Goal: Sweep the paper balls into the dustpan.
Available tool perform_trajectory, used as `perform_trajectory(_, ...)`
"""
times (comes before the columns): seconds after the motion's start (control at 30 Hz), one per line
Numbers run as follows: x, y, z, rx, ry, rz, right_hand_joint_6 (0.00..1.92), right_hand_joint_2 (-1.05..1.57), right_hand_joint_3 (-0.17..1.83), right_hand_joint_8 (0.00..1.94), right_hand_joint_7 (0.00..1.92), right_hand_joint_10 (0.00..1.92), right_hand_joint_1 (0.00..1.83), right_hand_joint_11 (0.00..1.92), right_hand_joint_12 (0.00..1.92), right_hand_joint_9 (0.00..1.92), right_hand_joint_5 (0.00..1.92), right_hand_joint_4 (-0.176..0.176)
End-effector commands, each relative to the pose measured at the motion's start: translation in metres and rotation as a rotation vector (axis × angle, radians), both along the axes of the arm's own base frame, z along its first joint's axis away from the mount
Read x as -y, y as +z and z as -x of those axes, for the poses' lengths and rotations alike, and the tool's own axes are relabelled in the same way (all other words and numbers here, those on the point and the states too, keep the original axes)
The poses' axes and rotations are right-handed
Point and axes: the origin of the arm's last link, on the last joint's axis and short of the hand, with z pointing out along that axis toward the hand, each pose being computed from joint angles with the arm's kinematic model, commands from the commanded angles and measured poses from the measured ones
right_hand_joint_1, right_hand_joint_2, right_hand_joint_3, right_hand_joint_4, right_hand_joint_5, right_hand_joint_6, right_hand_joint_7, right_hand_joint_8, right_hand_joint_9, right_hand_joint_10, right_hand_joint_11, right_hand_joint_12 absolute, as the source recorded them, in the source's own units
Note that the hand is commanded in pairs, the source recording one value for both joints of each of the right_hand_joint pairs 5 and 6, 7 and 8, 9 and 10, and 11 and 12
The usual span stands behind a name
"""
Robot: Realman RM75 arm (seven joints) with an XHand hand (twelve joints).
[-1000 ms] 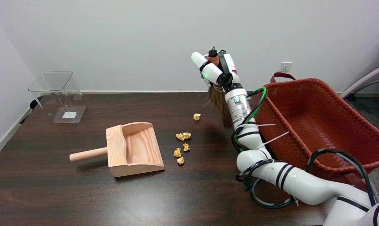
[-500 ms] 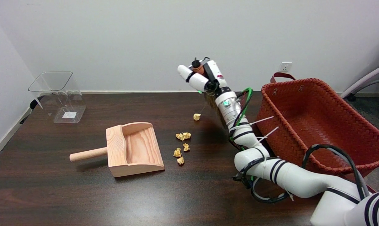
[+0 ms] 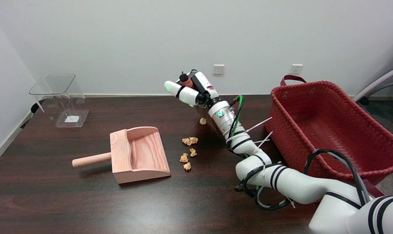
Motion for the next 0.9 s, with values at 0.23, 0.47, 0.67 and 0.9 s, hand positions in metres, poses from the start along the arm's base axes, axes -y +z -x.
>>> perform_trajectory(0.23,-0.021,-0.024,0.037,0.274,-0.157,-0.043,1.92,1.57,0.02,1.92,1.92,1.92,0.68,1.92,1.92,1.92,1.92,0.0)
perform_trajectory(0.47,-0.03,-0.015,0.023,0.489,-0.123,0.004,1.92,1.57,-0.05,1.92,1.92,1.92,0.71,1.92,1.92,1.92,1.92,0.0)
perform_trajectory(0.67,-0.035,-0.016,0.009,0.599,-0.089,0.01,1.92,1.57,-0.03,1.92,1.92,1.92,0.72,1.92,1.92,1.92,1.92,0.0)
perform_trajectory(0.9,-0.042,-0.019,-0.008,0.604,-0.049,0.061,1.92,1.57,-0.01,1.92,1.92,1.92,0.72,1.92,1.92,1.92,1.92,0.0)
